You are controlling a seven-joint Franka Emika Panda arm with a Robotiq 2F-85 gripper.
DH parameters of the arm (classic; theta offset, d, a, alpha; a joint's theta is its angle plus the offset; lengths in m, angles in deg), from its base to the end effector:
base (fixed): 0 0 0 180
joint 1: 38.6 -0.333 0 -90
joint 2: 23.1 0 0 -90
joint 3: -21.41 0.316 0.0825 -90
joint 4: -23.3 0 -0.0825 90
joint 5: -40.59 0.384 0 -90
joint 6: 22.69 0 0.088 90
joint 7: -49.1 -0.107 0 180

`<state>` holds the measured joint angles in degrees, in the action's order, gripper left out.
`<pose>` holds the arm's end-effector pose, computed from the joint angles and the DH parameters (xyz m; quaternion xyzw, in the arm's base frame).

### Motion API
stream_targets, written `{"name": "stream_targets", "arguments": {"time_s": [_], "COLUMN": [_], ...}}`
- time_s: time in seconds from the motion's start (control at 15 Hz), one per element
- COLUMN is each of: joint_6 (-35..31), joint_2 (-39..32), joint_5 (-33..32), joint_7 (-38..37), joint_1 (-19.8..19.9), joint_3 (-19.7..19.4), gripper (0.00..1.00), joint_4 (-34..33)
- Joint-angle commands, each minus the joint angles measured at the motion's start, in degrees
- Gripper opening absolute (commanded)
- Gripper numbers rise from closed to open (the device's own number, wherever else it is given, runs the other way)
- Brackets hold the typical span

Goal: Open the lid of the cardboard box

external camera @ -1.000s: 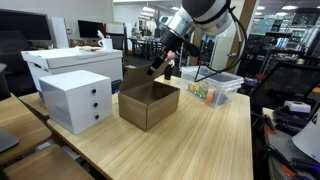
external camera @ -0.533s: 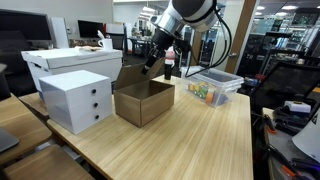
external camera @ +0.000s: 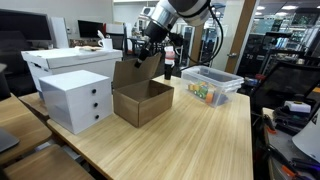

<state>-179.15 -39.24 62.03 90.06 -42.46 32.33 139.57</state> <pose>0.6124 0.1413 0.3540 -0.9205 -0.3058 -0.2283 0.0835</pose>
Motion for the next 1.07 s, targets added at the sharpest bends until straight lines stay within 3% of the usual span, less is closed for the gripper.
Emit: {"name": "stream_targets", "arguments": {"time_s": [0.0,0.33,1.0], "joint_6": [0.59,2.04,11.27], "joint_2": [-0.34,-3.24,-14.57], "joint_5": [-2.85,-3.61,-5.78], "joint_7": [-1.91,-1.42,-1.59], "joint_1": [1.28,1.84,3.99], "joint_3": [1.31,1.78,1.82], "gripper": [0.02,0.02,0.02], "joint_4": [-1.87,-6.50,-22.23]}}
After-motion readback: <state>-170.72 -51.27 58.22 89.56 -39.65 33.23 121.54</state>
